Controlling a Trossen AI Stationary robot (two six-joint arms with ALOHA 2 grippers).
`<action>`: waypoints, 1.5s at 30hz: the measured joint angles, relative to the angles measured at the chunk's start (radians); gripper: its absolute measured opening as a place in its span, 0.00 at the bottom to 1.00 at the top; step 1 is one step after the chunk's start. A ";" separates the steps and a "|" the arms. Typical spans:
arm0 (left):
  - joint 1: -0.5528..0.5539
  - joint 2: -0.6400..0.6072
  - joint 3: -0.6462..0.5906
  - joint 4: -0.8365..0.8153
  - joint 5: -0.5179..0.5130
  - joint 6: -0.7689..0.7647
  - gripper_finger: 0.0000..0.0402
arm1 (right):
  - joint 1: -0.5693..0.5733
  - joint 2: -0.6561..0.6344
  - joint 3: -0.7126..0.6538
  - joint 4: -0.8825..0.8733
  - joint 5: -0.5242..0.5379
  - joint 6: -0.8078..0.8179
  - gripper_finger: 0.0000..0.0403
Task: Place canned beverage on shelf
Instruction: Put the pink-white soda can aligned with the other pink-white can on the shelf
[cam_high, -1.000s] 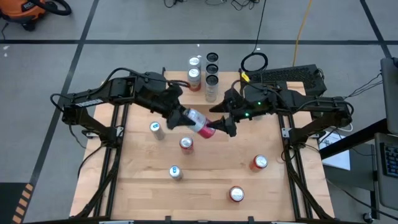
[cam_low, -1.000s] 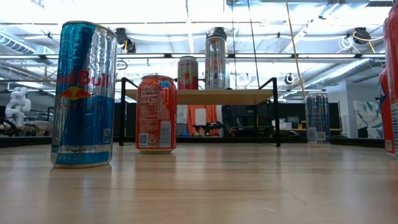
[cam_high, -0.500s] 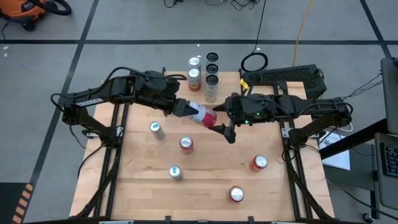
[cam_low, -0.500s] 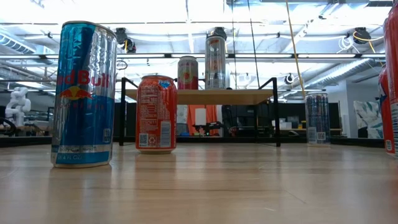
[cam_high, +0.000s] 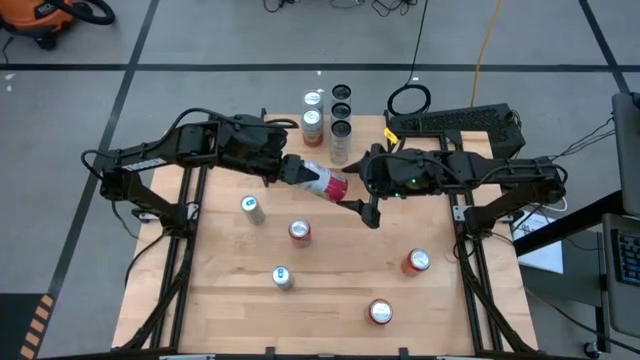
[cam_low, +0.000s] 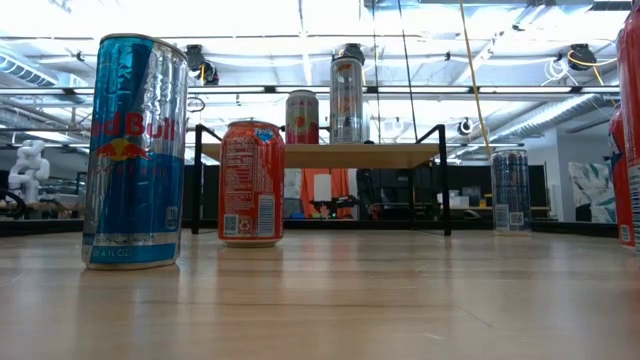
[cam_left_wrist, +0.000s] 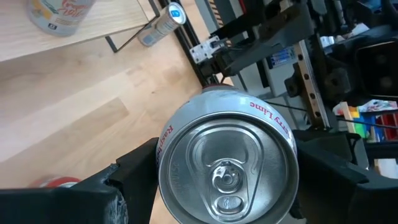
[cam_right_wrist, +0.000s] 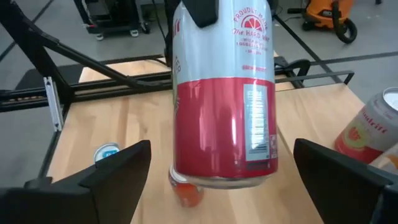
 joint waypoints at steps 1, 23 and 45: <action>0.000 0.000 0.000 -0.001 0.000 0.000 0.73 | -0.003 0.000 0.000 0.000 0.001 -0.008 0.93; 0.000 0.000 0.000 0.003 -0.019 -0.115 0.73 | -0.071 0.032 0.000 0.043 -0.106 -0.044 0.93; 0.000 0.005 0.000 -0.002 -0.020 -0.108 0.73 | -0.078 0.077 -0.001 0.086 -0.105 -0.151 0.71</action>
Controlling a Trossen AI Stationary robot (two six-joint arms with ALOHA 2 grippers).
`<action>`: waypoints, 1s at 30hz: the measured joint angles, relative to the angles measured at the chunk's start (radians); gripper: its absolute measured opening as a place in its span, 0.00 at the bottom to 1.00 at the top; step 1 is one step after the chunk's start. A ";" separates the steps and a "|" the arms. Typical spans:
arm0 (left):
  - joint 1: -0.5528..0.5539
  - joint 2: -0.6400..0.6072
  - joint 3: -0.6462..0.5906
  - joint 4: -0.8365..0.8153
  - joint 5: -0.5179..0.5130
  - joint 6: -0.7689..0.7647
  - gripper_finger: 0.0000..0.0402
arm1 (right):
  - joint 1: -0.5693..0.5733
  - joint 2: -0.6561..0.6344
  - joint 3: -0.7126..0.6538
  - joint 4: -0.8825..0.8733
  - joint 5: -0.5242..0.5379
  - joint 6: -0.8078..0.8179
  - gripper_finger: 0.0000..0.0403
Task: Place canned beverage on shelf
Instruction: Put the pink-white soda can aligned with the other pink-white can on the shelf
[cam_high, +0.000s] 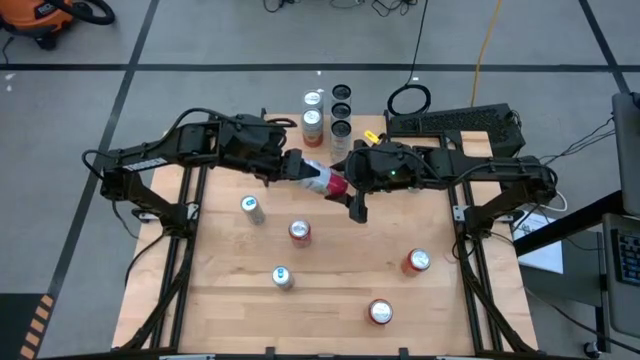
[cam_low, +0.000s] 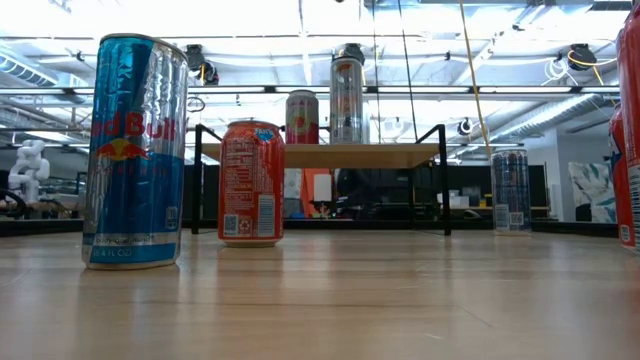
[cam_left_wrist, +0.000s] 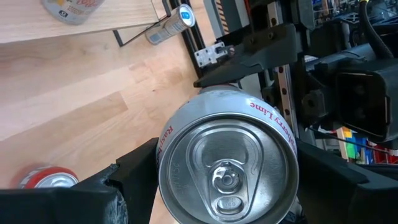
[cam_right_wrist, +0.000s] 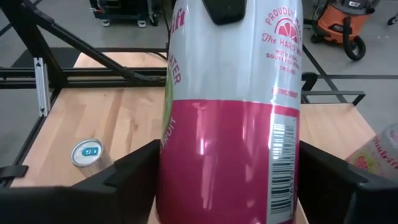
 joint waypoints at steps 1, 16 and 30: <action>0.000 0.000 0.000 0.000 0.000 0.000 0.73 | 0.000 0.000 0.000 0.000 0.000 -0.001 0.70; 0.000 0.000 0.001 0.056 -0.025 0.042 0.98 | 0.000 -0.002 0.000 -0.002 0.003 -0.014 0.68; 0.005 -0.048 0.002 0.175 -0.139 0.249 1.00 | 0.000 0.001 -0.001 0.009 -0.031 0.086 0.68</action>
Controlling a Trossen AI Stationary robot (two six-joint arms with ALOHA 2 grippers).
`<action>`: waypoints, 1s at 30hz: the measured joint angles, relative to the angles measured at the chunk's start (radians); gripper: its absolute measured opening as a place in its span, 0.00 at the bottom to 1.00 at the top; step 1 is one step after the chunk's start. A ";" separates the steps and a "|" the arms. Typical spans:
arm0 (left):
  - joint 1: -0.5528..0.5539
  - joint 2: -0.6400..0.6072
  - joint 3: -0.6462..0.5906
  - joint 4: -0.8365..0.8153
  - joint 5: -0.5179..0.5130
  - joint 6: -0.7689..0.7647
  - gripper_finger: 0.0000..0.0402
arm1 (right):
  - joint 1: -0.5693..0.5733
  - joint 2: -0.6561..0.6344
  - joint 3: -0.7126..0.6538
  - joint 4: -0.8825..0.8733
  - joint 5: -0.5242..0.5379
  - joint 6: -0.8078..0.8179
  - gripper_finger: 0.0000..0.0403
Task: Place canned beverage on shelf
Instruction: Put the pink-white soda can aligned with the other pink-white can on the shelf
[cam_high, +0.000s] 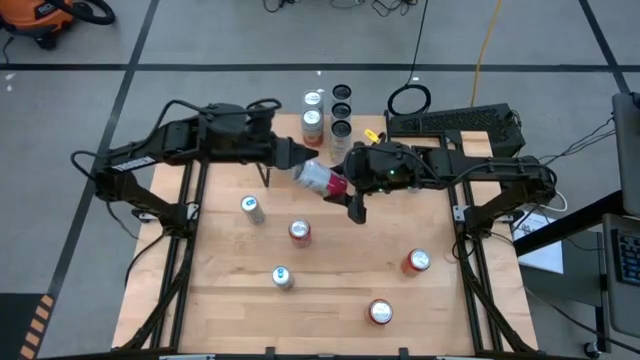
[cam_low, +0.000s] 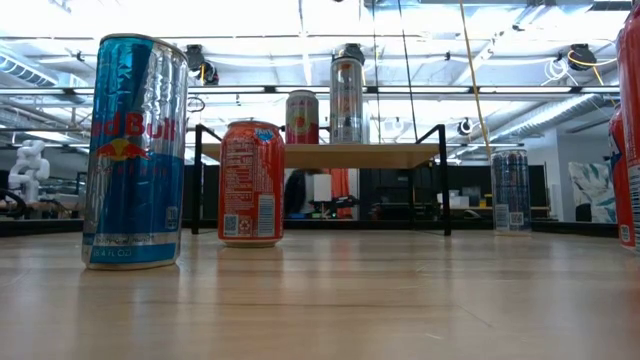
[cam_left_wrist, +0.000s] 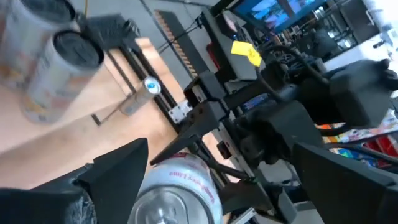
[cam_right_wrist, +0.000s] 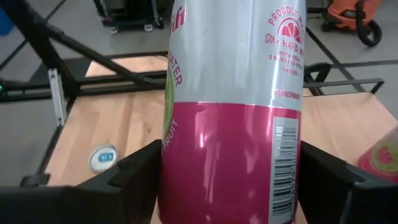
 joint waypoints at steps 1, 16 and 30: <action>0.004 -0.005 0.000 0.005 0.000 0.019 1.00 | 0.000 0.000 0.000 0.004 0.001 0.012 0.68; 0.011 -0.146 0.000 0.125 -0.040 0.384 1.00 | -0.022 -0.044 0.000 0.248 0.003 0.164 0.68; 0.031 -0.177 -0.002 0.291 0.045 0.548 1.00 | -0.023 0.014 0.002 0.638 0.004 0.239 0.68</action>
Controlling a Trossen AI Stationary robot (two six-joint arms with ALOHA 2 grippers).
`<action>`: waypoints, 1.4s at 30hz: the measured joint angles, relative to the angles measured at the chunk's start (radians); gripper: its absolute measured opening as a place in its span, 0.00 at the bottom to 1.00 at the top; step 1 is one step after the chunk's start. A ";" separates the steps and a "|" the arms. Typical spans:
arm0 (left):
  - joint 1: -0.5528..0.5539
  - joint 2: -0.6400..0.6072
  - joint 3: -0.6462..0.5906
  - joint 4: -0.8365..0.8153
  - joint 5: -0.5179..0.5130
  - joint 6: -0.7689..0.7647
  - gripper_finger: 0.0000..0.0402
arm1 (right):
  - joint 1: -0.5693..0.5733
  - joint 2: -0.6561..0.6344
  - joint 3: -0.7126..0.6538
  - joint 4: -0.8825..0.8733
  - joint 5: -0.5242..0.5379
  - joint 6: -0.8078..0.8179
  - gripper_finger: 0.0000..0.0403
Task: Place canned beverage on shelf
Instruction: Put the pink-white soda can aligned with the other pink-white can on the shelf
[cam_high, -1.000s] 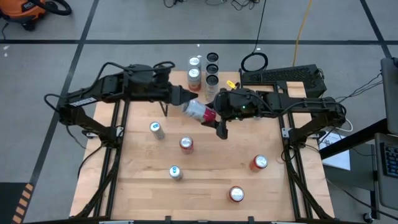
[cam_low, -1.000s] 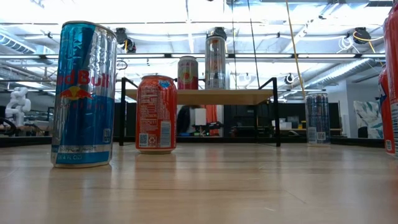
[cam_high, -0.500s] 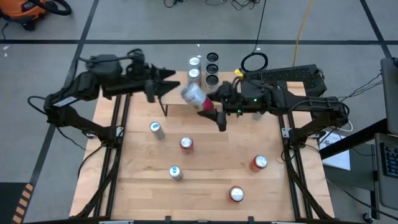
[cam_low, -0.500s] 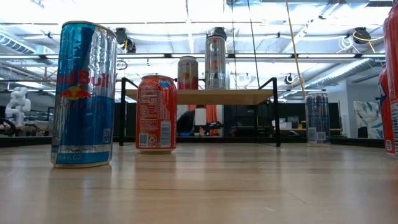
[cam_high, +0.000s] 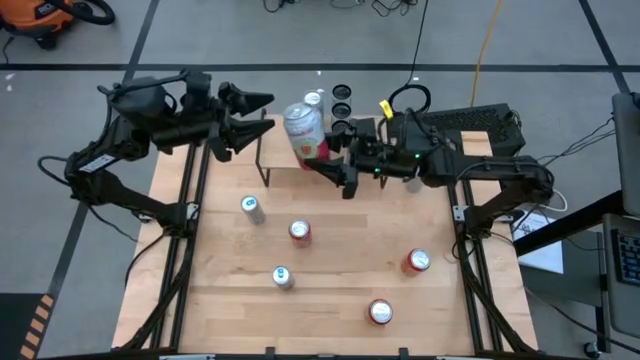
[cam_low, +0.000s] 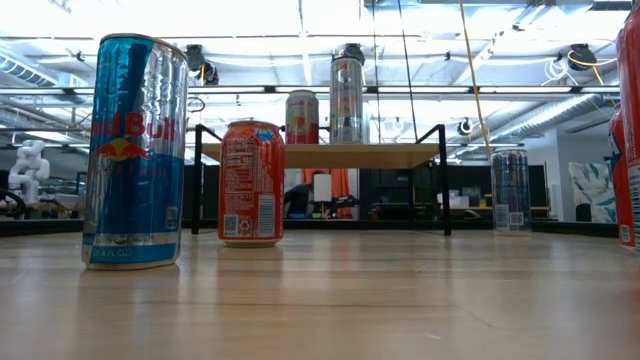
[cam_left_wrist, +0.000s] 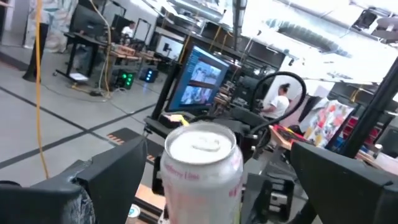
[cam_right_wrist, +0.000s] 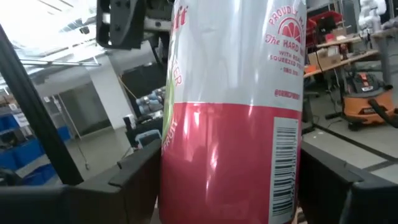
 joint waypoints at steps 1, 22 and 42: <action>0.004 0.001 0.000 0.000 0.007 0.001 1.00 | 0.003 0.008 0.000 0.016 0.000 0.000 0.68; 0.066 0.052 0.000 -0.074 0.272 0.047 1.00 | 0.025 0.045 0.000 0.073 -0.053 0.009 0.68; 0.062 0.074 0.000 -0.038 0.271 0.072 0.76 | 0.023 0.045 0.000 0.072 -0.048 -0.036 0.68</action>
